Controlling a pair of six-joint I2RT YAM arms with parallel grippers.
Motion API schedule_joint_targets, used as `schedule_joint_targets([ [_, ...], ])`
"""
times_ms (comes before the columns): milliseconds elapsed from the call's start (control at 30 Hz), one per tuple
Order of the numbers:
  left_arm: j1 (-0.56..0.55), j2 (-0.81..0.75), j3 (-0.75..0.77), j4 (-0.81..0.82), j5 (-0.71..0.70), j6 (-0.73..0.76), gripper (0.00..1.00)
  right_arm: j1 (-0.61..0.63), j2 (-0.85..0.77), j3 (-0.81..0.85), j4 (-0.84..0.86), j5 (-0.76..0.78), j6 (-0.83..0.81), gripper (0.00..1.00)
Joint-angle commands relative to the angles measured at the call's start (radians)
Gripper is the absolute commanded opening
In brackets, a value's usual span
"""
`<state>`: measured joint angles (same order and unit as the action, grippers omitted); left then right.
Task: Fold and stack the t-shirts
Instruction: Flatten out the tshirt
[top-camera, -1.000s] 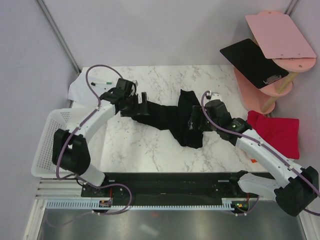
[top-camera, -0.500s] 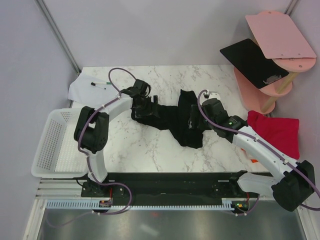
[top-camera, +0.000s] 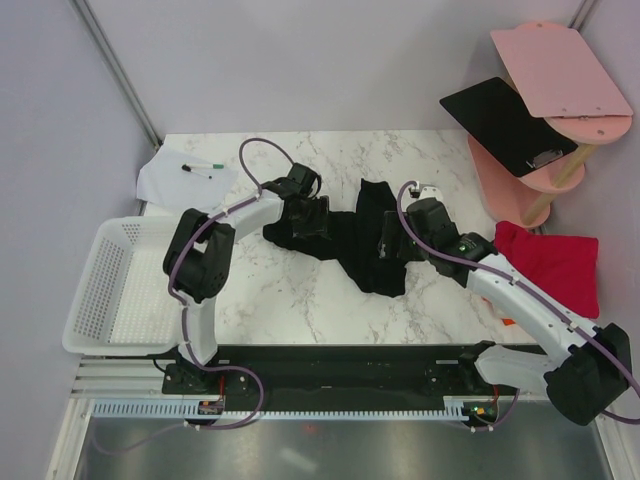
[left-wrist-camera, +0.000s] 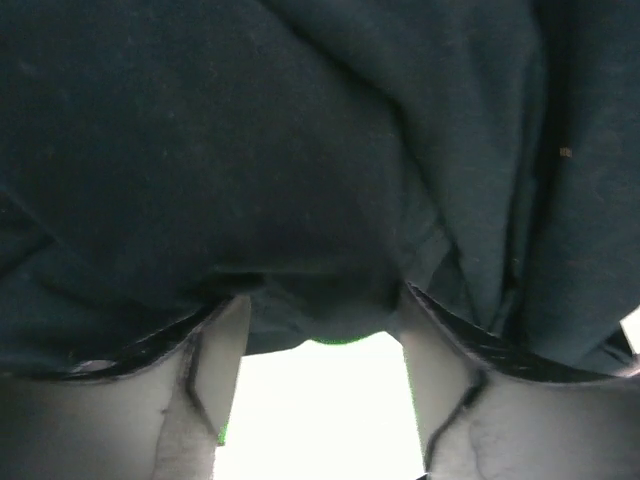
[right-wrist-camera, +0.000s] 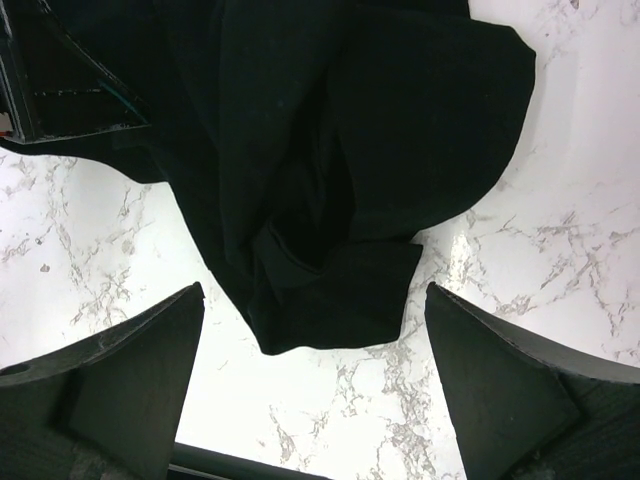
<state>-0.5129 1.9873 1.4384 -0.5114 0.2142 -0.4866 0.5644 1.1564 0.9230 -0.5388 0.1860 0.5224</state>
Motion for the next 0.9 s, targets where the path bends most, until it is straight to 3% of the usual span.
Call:
schedule_joint_targets([
  [0,-0.003,0.01,0.027,0.022,-0.012,-0.018,0.35,-0.008,-0.035,-0.01,0.014,0.009,-0.016,0.98],
  [67,-0.003,-0.001,0.022,0.017,-0.03,-0.017,0.07,-0.012,-0.037,-0.013,0.014,0.012,-0.016,0.98],
  [100,-0.003,-0.013,0.022,0.013,-0.044,-0.014,0.02,-0.011,-0.038,-0.015,0.013,0.012,-0.016,0.98],
  [467,-0.001,-0.196,0.091,-0.101,-0.159,0.046,0.03,-0.021,-0.018,-0.035,0.034,0.021,-0.018,0.98],
  [500,-0.001,-0.199,0.105,-0.131,-0.153,0.055,0.21,-0.021,-0.014,-0.036,0.037,0.017,-0.018,0.98],
  [567,-0.001,-0.185,0.142,-0.162,-0.159,0.077,0.36,-0.023,-0.008,-0.041,0.049,0.007,-0.012,0.98],
  [600,-0.001,-0.179,0.148,-0.171,-0.165,0.08,0.55,-0.021,-0.007,-0.044,0.051,0.001,-0.012,0.98],
  [700,-0.001,-0.173,0.123,-0.187,-0.19,0.079,0.66,-0.023,-0.009,-0.047,0.056,-0.006,-0.01,0.98],
  [867,0.001,-0.188,0.022,-0.168,-0.251,0.049,0.66,-0.023,-0.017,-0.056,0.06,-0.016,-0.015,0.98],
])
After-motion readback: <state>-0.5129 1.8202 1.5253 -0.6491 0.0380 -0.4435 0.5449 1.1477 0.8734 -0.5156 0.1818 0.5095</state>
